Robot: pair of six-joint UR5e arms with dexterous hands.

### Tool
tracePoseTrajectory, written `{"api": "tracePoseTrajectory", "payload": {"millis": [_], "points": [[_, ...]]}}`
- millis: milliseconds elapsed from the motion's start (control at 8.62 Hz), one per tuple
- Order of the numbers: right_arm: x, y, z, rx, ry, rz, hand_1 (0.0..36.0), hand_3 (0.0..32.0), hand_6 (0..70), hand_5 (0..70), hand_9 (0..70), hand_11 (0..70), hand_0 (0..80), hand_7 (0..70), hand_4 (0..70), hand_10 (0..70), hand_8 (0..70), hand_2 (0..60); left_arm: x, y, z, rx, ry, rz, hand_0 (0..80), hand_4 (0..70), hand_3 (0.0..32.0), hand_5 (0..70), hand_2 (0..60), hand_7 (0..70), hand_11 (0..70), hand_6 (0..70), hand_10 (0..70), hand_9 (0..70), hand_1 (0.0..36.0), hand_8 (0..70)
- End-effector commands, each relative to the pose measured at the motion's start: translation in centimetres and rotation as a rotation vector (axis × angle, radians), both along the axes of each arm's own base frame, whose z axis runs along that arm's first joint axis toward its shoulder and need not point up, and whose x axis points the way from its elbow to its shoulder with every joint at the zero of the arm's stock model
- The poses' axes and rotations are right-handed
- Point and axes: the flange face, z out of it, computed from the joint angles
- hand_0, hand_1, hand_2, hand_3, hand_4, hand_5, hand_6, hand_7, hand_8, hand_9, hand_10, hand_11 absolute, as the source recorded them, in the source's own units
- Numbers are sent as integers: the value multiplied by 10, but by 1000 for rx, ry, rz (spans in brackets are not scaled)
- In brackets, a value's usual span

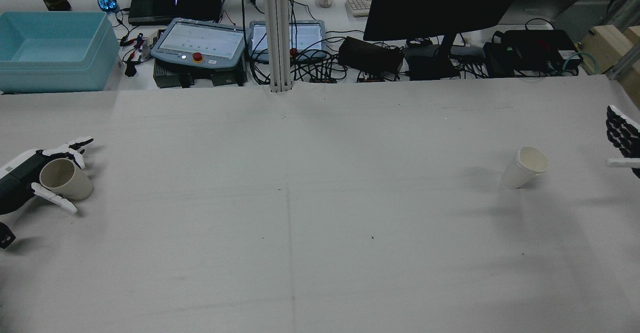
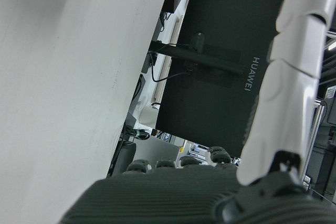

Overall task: Pour water
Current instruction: 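Close the left hand fingers around the beige paper cup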

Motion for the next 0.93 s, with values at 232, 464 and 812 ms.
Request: {"api": "tracePoseTrajectory", "payload": {"millis": [232,464,812], "points": [[3,4,3,-6,4,3,196,0,0,0,0,0,571,0,0,0,0,0,-2,1,-2,-40,30,10,800,700,0,700,600,174,117,102,57,34,360,74],[4,4,3,-6,4,5,196,0,0,0,0,0,570,0,0,0,0,0,-3,2,-14,-64,51,18,800,700,0,700,600,177,121,102,62,30,360,69],[6,5,3,-4,1,9,196,0,0,0,0,0,569,0,0,0,0,0,-3,4,-35,-87,72,33,800,700,0,700,600,185,120,114,63,25,360,70]]}}
